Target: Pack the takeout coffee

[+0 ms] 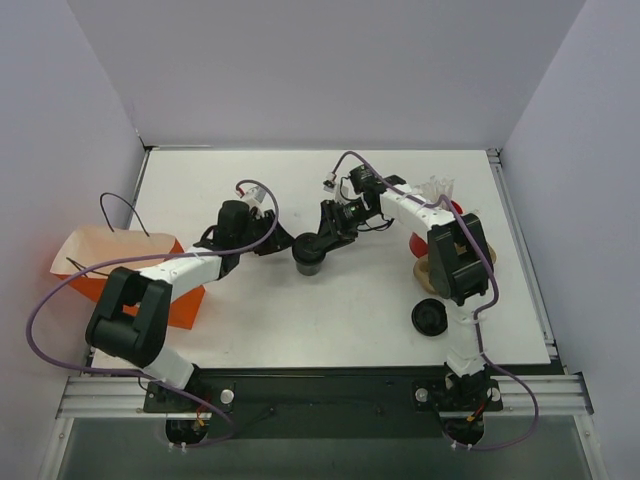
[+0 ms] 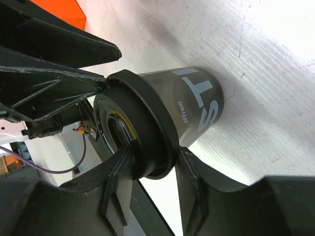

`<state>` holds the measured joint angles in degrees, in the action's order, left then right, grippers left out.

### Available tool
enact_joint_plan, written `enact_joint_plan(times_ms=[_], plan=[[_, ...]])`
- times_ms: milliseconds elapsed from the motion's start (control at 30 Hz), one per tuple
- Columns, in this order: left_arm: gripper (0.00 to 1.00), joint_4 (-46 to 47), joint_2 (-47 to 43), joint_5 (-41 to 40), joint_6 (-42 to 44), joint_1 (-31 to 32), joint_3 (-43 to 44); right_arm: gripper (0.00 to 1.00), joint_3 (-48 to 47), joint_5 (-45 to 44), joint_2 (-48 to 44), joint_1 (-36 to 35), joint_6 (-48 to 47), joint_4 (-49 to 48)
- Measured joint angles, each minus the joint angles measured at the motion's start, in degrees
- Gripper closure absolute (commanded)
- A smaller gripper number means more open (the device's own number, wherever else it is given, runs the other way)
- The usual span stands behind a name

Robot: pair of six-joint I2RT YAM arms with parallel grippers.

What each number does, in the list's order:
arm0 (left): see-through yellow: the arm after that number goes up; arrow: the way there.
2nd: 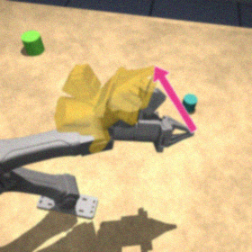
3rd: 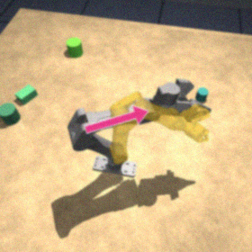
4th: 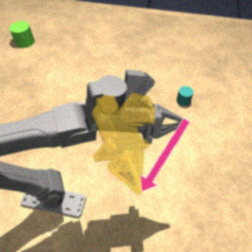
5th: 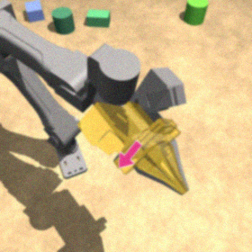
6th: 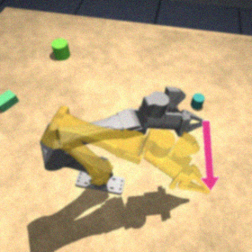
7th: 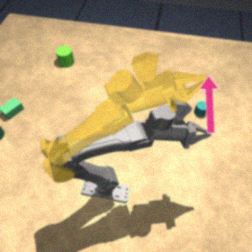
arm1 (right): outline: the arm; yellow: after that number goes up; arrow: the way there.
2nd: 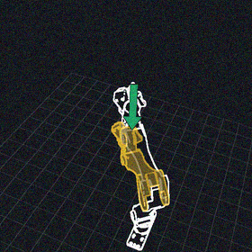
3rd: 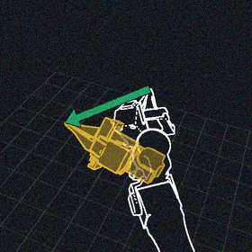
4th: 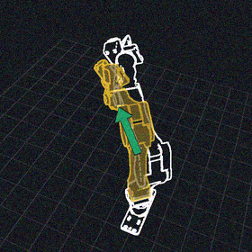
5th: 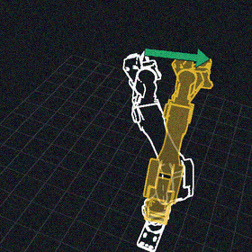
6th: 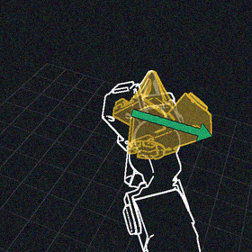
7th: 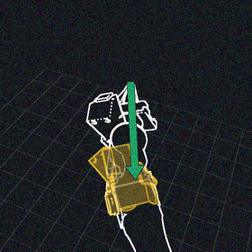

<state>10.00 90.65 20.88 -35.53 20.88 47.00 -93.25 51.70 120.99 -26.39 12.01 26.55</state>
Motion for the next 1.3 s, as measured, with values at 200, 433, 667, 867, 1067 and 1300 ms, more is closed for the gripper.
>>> enact_joint_plan(times_ms=[200, 433, 667, 867, 1067, 1300], plan=[[0.58, 0.5, -2.9, -7.7, -0.4, 3.1, -2.1, 0.73, 0.0, 0.2, -0.2, 0.1, 0.3, -0.2], [0.58, -3.1, -6.0, -12.5, -0.9, 5.4, -2.9, 0.62, -2.7, -2.5, 0.1, -0.8, -1.2, 2.7], [0.58, -2.2, -7.9, -13.4, -3.4, 5.7, -5.3, 0.51, -4.0, -3.5, 0.7, -1.4, -0.9, 3.7], [0.58, -1.9, -8.9, -13.5, -5.3, 5.8, -6.6, 0.50, -4.0, -4.6, 0.7, -1.4, 0.2, 3.5], [0.58, -1.9, -10.1, -13.6, -7.1, 6.2, -7.7, 0.50, -4.5, -5.3, 0.7, -1.5, 0.6, 3.5], [0.58, -2.4, -11.4, -14.3, -8.3, 7.1, -8.6, 0.48, -4.6, -6.4, 0.7, -1.9, 2.0, 2.8]])
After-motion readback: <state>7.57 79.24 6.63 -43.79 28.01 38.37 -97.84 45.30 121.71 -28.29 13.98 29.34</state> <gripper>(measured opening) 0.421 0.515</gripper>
